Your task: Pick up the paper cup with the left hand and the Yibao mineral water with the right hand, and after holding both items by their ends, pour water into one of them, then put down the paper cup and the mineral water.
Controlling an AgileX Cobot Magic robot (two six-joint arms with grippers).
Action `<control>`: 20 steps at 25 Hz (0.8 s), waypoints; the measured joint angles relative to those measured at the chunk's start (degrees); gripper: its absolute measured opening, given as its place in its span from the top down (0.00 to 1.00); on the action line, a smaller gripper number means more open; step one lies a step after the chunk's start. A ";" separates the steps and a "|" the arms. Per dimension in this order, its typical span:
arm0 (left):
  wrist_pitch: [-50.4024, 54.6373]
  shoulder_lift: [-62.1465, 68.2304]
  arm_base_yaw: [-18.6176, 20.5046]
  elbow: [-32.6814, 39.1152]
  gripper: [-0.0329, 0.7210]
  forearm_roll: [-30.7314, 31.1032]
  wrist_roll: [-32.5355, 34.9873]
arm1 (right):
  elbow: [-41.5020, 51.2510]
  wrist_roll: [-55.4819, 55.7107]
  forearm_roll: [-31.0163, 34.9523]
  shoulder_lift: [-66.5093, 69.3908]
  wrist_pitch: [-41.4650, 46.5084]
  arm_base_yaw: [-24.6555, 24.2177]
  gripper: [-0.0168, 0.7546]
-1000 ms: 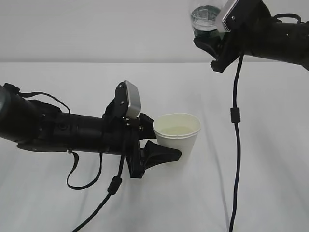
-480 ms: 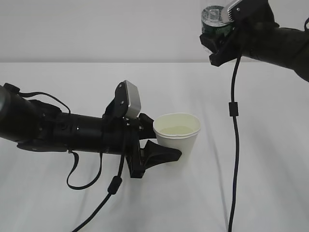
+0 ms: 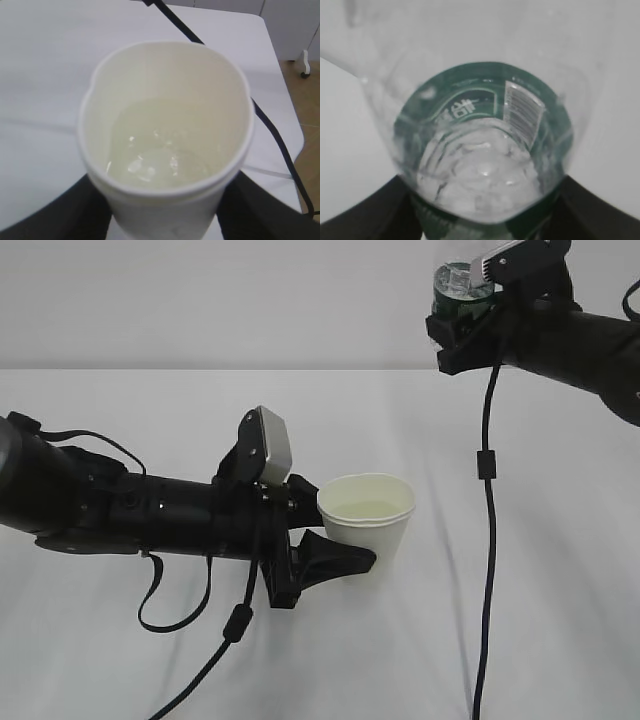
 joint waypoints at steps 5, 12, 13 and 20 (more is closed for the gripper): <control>-0.09 0.00 0.00 0.00 0.39 -0.10 0.00 | 0.00 0.00 2.47 0.08 0.00 -0.77 0.40; -0.09 0.00 0.00 0.00 0.39 -0.10 0.00 | 0.00 0.00 4.87 0.08 0.58 -3.01 0.40; -0.09 0.00 0.00 0.00 0.39 -0.10 0.00 | 0.00 0.00 4.99 0.08 0.84 -3.27 0.40; -0.09 0.00 0.00 0.00 0.39 -0.10 0.00 | 0.00 0.00 5.75 0.13 3.84 -4.97 0.40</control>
